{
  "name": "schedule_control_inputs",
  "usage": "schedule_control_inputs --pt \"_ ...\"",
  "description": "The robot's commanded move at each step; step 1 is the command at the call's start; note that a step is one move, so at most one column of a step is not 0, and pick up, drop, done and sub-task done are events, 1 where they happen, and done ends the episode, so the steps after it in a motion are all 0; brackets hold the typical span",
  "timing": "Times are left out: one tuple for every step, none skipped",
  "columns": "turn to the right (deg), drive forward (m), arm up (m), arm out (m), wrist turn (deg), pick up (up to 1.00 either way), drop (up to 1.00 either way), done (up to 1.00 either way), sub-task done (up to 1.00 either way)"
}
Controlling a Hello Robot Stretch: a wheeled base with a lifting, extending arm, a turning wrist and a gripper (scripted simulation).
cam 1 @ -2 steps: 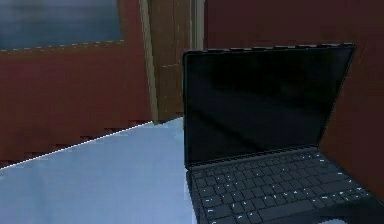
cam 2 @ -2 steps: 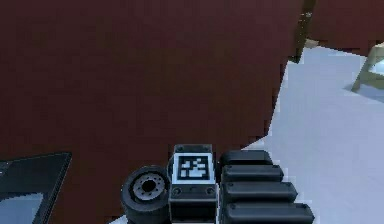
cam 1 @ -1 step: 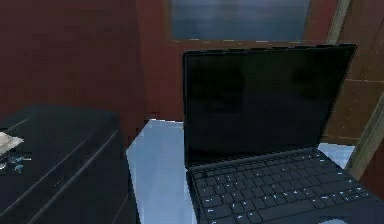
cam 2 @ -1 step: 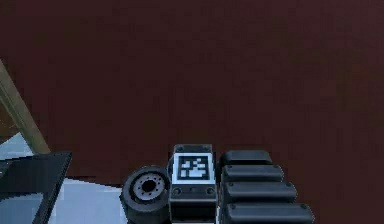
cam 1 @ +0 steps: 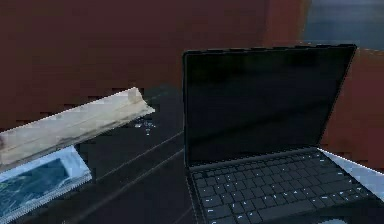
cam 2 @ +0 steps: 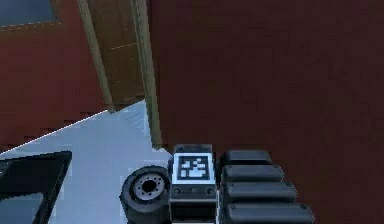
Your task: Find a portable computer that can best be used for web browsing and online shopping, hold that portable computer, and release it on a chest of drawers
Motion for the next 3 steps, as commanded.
schedule_control_inputs --pt "0.0 0.35 0.0 0.0 0.0 0.0 0.0 0.0 0.0" --pt "45.0 0.0 0.0 0.0 0.0 0.0 0.0 0.0 0.0" --pt "27.0 0.0 0.0 0.0 0.0 0.0 0.0 0.0 0.0"
